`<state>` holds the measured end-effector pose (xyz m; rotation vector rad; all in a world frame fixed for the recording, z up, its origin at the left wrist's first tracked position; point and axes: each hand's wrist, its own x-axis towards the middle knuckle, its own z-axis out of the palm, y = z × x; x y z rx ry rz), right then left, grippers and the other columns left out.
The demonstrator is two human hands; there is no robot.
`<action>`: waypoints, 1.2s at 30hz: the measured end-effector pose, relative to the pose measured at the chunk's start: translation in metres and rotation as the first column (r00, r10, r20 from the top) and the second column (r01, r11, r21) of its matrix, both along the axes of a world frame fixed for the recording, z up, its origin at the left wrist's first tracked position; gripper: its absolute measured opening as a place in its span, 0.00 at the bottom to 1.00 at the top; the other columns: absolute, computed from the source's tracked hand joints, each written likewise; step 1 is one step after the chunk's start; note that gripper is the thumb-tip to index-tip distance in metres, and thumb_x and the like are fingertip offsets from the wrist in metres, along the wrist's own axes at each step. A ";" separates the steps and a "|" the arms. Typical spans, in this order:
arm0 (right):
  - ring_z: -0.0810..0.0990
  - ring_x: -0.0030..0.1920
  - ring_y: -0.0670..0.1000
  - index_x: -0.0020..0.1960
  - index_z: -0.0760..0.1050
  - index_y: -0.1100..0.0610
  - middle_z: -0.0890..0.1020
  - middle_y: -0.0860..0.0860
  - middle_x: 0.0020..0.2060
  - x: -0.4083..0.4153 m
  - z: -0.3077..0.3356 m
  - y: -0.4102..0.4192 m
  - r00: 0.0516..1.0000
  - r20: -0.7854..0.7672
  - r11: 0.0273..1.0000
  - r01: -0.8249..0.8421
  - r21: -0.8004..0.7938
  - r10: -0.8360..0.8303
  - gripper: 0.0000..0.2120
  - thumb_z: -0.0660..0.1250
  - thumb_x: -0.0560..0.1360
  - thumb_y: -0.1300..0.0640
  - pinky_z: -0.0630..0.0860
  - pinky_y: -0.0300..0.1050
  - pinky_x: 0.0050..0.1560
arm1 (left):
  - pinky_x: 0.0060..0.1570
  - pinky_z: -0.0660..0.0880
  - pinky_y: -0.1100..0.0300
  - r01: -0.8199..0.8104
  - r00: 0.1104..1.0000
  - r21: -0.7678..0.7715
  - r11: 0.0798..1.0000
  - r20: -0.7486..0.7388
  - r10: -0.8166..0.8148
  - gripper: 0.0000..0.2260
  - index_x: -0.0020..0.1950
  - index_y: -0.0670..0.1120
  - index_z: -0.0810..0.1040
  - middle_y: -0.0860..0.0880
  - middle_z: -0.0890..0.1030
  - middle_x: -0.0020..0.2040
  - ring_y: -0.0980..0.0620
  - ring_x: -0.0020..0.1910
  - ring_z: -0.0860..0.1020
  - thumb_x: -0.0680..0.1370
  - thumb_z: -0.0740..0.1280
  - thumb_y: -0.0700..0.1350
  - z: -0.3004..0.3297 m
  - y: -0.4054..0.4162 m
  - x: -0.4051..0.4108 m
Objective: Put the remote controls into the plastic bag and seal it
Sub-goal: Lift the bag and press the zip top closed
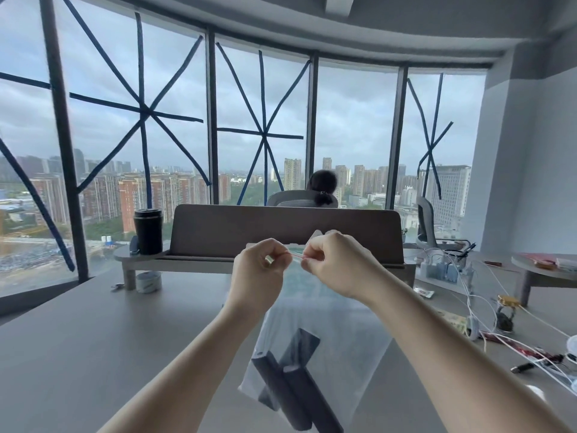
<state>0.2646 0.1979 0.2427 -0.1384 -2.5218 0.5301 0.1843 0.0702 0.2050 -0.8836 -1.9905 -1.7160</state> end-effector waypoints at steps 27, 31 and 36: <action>0.73 0.41 0.58 0.38 0.73 0.55 0.72 0.48 0.33 0.015 -0.007 -0.041 0.991 -0.064 0.942 0.134 0.307 -0.120 0.17 0.61 0.79 0.44 0.67 0.48 0.43 | 0.21 0.60 0.67 -0.151 0.976 0.262 0.953 0.193 0.102 0.10 0.34 0.45 0.78 0.56 0.70 0.18 0.58 0.18 0.63 0.73 0.67 0.34 -0.007 -0.106 -0.074; 0.75 0.37 0.58 0.35 0.72 0.58 0.70 0.48 0.27 -0.007 -0.008 -0.049 0.994 -0.042 0.951 0.104 0.292 -0.096 0.22 0.62 0.77 0.41 0.73 0.50 0.42 | 0.25 0.64 0.65 -0.175 0.971 0.250 0.952 0.204 0.124 0.09 0.34 0.44 0.79 0.55 0.71 0.19 0.55 0.19 0.65 0.73 0.67 0.34 -0.015 -0.123 -0.095; 0.79 0.37 0.57 0.36 0.74 0.59 0.76 0.50 0.28 -0.079 -0.022 -0.053 0.994 -0.104 0.987 0.049 0.154 -0.033 0.21 0.68 0.75 0.42 0.74 0.48 0.37 | 0.27 0.70 0.62 -0.264 0.943 0.210 0.942 0.263 0.205 0.10 0.34 0.48 0.79 0.55 0.78 0.27 0.57 0.18 0.72 0.73 0.67 0.35 -0.028 -0.140 -0.136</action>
